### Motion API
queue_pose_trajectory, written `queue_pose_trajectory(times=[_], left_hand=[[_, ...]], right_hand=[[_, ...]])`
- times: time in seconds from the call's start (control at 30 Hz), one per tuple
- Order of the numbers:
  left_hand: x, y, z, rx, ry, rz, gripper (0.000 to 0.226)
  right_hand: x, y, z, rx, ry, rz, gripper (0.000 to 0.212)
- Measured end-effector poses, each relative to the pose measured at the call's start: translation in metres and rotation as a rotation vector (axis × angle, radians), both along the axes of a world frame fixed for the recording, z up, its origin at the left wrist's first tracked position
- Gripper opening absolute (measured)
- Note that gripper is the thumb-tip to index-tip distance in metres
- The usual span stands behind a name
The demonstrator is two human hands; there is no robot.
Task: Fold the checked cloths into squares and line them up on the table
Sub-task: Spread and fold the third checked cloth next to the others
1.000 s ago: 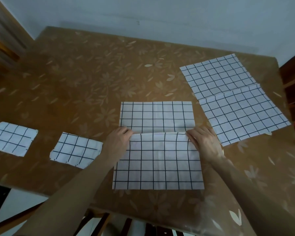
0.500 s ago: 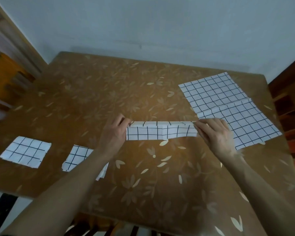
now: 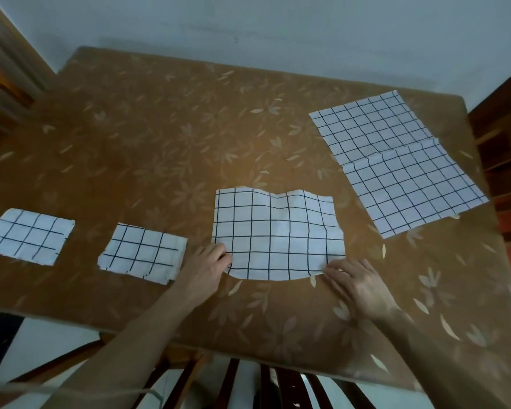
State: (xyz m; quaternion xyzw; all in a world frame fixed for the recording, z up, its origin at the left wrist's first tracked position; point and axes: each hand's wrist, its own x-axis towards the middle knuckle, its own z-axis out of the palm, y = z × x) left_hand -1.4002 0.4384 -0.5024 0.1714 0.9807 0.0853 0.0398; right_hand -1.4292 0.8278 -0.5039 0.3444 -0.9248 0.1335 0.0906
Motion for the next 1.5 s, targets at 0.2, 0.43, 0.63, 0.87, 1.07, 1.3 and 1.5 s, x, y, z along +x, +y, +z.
queue_pose_trajectory(times=[0.2,0.43,0.63,0.87,1.07,1.3,1.5], left_hand=[[0.007,-0.005,-0.001,-0.003,-0.148,-0.058,0.028],[-0.003,0.060,-0.032,0.099,0.015,0.195,0.045],[0.004,0.072,-0.058,-0.012,-0.105,0.267,0.065],[0.001,0.069,-0.052,-0.011,-0.139,0.253,0.079],[0.000,0.069,-0.050,-0.033,-0.158,0.236,0.092],[0.001,0.071,-0.046,-0.045,-0.162,0.242,0.094],[0.001,0.063,-0.045,0.018,-0.143,0.187,0.101]], right_hand=[[0.019,-0.012,-0.012,-0.030,-0.058,-0.063,0.035],[0.014,-0.118,-0.028,-0.047,-0.269,-0.246,0.048],[0.019,-0.130,-0.050,0.137,-0.392,-0.359,0.079],[0.010,-0.064,-0.045,0.157,-0.413,-0.470,0.081],[0.011,-0.050,-0.044,0.168,-0.406,-0.564,0.077],[0.013,-0.093,-0.036,0.145,-0.371,-0.409,0.090],[0.016,-0.070,-0.042,0.136,-0.416,-0.504,0.097]])
